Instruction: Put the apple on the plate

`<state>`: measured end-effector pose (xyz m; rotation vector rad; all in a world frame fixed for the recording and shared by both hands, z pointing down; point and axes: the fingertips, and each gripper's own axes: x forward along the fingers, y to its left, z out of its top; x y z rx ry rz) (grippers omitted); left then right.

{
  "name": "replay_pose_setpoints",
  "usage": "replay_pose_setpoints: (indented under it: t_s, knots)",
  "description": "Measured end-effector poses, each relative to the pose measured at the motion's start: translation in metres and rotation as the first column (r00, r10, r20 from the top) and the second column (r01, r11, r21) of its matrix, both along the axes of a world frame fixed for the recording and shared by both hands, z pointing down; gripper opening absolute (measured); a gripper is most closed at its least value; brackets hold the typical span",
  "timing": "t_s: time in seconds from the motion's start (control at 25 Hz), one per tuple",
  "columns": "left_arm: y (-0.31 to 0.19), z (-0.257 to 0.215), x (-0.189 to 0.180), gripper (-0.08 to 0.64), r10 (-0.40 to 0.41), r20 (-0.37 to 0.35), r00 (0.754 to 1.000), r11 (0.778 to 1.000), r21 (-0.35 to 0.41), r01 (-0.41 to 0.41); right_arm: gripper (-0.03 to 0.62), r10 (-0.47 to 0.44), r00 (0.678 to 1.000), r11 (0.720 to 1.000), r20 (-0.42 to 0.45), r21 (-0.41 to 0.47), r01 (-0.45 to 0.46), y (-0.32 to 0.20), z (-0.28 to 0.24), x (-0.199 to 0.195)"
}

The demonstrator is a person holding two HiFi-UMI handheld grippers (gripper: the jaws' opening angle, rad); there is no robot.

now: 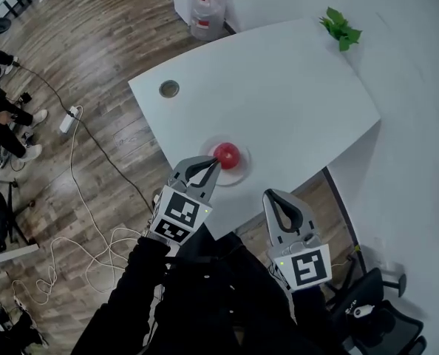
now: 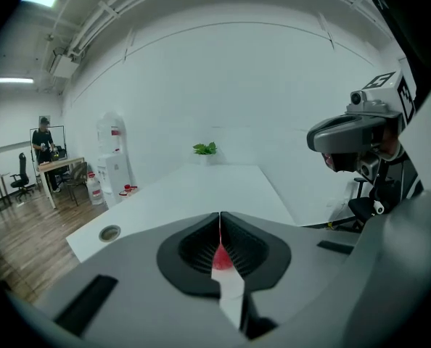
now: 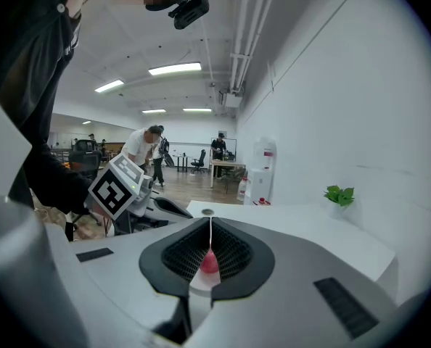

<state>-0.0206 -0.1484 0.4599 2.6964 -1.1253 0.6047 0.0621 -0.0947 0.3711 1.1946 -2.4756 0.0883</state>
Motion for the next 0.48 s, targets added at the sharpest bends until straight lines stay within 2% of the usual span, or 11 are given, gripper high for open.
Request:
replay_pose_setpoints:
  t_s: [0.24,0.48]
  knots:
    - [0.007,-0.03,-0.007,0.017,-0.027,0.012,1.0,0.999,0.035,0.027,0.041,-0.034,0.999,0.998,0.027,0.054,0.032,-0.011,-0.02,-0.003]
    - [0.012,-0.074,-0.02,0.014,-0.063,0.01,0.998,0.992,0.111,0.062,0.041,-0.066,0.997,0.994,0.051,0.088,0.061,-0.018,-0.036,-0.01]
